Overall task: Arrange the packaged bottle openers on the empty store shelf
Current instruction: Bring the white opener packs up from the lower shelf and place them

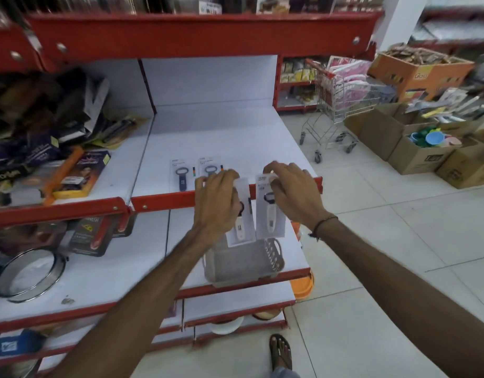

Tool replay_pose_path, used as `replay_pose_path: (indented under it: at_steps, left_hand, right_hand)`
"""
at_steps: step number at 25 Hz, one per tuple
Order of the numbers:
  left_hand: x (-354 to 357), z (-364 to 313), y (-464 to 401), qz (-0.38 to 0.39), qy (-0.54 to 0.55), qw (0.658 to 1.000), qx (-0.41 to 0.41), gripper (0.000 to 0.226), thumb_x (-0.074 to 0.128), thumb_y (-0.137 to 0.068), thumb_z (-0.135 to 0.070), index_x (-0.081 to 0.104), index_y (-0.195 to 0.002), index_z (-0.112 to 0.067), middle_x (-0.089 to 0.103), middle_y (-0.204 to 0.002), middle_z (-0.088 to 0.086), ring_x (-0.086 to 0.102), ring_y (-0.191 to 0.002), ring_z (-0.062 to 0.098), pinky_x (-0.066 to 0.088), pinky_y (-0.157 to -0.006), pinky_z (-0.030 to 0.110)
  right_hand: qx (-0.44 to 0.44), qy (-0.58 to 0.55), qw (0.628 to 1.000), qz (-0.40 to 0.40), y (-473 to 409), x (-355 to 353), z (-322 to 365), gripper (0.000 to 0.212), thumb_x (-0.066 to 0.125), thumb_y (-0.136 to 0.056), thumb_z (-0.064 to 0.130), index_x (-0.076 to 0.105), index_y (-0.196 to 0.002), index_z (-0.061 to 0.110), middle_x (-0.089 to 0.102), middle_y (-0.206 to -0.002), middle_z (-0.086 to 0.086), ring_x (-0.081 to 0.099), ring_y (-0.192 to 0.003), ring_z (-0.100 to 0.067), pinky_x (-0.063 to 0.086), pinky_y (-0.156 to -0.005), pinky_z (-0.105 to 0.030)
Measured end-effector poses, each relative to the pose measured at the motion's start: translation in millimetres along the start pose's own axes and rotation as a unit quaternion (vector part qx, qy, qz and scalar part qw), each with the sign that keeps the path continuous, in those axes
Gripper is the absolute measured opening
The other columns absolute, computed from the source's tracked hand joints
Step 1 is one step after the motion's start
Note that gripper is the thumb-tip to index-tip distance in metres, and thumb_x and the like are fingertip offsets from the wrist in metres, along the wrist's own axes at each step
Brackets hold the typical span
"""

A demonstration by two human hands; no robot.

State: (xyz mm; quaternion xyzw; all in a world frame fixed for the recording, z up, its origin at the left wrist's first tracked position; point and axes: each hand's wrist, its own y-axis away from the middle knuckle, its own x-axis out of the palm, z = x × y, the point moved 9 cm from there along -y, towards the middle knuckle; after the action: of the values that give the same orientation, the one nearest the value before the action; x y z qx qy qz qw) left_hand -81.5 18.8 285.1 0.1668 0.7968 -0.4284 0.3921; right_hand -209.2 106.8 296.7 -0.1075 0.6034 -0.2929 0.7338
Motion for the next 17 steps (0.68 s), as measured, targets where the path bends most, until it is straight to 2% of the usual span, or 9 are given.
replay_pose_path:
  at_steps: [3,5,7,9,12,14,15,17]
  left_hand:
    - [-25.7,3.2,-59.0,-0.009,0.025,0.998,-0.051,0.026,0.047,-0.094,-0.007,0.062,-0.114,-0.013,0.07,-0.11,0.006,0.061,-0.106,0.026,0.034,-0.102,0.042]
    - [-24.7,19.4,-95.1,0.015,0.038,0.994,-0.102,0.028,0.043,-0.092,-0.005,0.061,-0.113,-0.012,0.071,-0.11,0.009,0.062,-0.106,0.03,0.034,-0.099,0.042]
    - [-17.3,34.4,-122.0,0.043,0.055,0.988,-0.137,0.03,0.041,-0.09,-0.005,0.06,-0.112,-0.011,0.07,-0.112,0.011,0.06,-0.109,0.032,0.032,-0.1,0.04]
    - [-8.9,42.2,-148.5,0.055,0.057,0.985,-0.154,0.029,0.041,-0.09,-0.005,0.059,-0.112,-0.011,0.068,-0.114,0.012,0.059,-0.111,0.032,0.031,-0.1,0.04]
    - [10.6,47.8,-172.3,0.069,0.043,0.983,-0.162,0.029,0.041,-0.089,-0.003,0.059,-0.111,-0.011,0.069,-0.112,0.013,0.059,-0.107,0.033,0.03,-0.101,0.041]
    - [32.7,51.8,-179.9,0.087,0.041,0.982,-0.164,0.031,0.039,-0.087,-0.002,0.059,-0.108,-0.012,0.07,-0.108,0.013,0.059,-0.105,0.033,0.029,-0.102,0.044]
    - [44.6,54.4,-179.7,0.1,0.04,0.98,-0.167,0.031,0.038,-0.087,-0.002,0.059,-0.108,-0.013,0.069,-0.107,0.013,0.059,-0.105,0.033,0.029,-0.103,0.044]
    - [68.2,60.3,-177.0,0.127,0.042,0.975,-0.177,0.032,0.039,-0.087,-0.002,0.059,-0.11,-0.014,0.069,-0.108,0.011,0.057,-0.108,0.033,0.028,-0.103,0.045]
  right_hand:
    - [0.024,-0.019,0.999,-0.015,-43.5,-33.2,-8.8,0.017,0.044,-0.092,0.013,0.051,-0.107,0.019,0.062,-0.087,0.002,0.052,-0.08,-0.024,0.036,-0.066,-0.033]
    - [0.032,-0.022,0.999,-0.012,-71.8,-44.4,-15.5,0.017,0.043,-0.091,0.011,0.05,-0.105,0.018,0.056,-0.083,0.006,0.053,-0.082,-0.025,0.034,-0.069,-0.033]
    - [0.036,-0.022,0.999,-0.004,-97.8,-47.4,-22.0,0.02,0.042,-0.09,0.01,0.051,-0.106,0.018,0.059,-0.083,0.005,0.055,-0.084,-0.027,0.033,-0.071,-0.034]
    - [0.033,-0.005,0.999,0.003,-125.0,-46.3,-30.7,0.025,0.042,-0.089,0.01,0.052,-0.111,0.019,0.061,-0.078,0.006,0.056,-0.086,-0.026,0.031,-0.074,-0.035]
    - [0.036,0.011,0.999,0.036,-151.8,-29.3,-42.6,0.03,0.042,-0.089,0.011,0.05,-0.116,0.02,0.052,-0.062,0.013,0.053,-0.09,-0.025,0.027,-0.078,-0.036]
    - [0.05,0.016,0.997,0.058,-165.0,-8.3,-54.9,0.032,0.04,-0.088,0.011,0.05,-0.116,0.021,0.063,-0.072,0.006,0.056,-0.094,-0.028,0.028,-0.08,-0.039]
    - [0.059,0.019,0.995,0.074,-167.8,4.5,-62.1,0.032,0.038,-0.087,0.01,0.049,-0.115,0.021,0.071,-0.084,-0.001,0.058,-0.094,-0.03,0.03,-0.081,-0.04]
    - [0.086,0.009,0.988,0.124,-169.0,34.1,-80.0,0.03,0.037,-0.088,0.01,0.049,-0.114,0.019,0.073,-0.107,-0.008,0.057,-0.088,-0.032,0.034,-0.079,-0.038]
